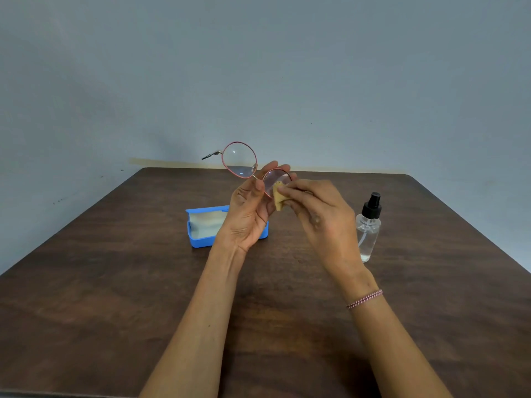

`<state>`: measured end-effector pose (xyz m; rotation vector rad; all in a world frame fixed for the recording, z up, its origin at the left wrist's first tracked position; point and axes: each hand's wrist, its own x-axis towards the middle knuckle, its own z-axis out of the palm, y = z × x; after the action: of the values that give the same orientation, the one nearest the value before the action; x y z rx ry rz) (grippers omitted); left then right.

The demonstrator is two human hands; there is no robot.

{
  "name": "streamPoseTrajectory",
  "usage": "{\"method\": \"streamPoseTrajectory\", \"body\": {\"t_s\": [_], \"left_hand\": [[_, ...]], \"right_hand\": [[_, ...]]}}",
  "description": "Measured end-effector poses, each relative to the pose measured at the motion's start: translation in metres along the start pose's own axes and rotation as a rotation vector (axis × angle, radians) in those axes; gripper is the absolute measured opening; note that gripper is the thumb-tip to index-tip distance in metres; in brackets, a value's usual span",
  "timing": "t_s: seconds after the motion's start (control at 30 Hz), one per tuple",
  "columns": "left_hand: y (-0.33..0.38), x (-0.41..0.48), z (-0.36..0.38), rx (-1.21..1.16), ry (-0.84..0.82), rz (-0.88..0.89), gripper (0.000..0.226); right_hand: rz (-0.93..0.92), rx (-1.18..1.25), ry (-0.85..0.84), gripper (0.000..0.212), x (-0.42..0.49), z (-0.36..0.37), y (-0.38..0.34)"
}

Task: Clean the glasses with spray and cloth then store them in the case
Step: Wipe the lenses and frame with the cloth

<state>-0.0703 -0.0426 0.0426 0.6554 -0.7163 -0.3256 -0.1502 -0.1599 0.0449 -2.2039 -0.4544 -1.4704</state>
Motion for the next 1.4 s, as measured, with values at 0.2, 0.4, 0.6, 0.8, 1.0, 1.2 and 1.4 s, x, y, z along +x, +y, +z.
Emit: {"method": "streamPoseTrajectory", "body": {"t_s": [0.2,0.4,0.6,0.8,1.0,1.2,1.4], "left_hand": [[-0.004,0.0,0.005,0.054,-0.017,-0.063,0.048],[-0.002,0.0,0.003,0.004,-0.019,-0.036,0.041],[0.0,0.001,0.002,0.006,-0.01,-0.024,0.043],[-0.004,0.001,0.003,0.051,-0.021,-0.089,0.049],[-0.004,0.001,0.004,0.08,0.005,-0.109,0.053],[-0.004,0.002,0.001,0.056,0.003,-0.055,0.05],[-0.001,0.004,-0.003,0.015,0.047,0.003,0.05]], "right_hand": [[0.051,-0.032,0.111,0.028,0.002,-0.002,-0.001],[-0.024,0.026,-0.001,0.029,0.001,0.001,-0.007],[0.024,-0.023,0.06,0.024,0.002,0.001,-0.003],[0.049,-0.06,0.1,0.031,0.002,0.001,-0.002],[-0.013,-0.054,0.036,0.033,0.002,0.003,-0.008],[0.079,-0.092,0.077,0.03,0.003,0.001,-0.002],[0.051,-0.084,0.016,0.022,0.003,0.002,-0.003]]}}
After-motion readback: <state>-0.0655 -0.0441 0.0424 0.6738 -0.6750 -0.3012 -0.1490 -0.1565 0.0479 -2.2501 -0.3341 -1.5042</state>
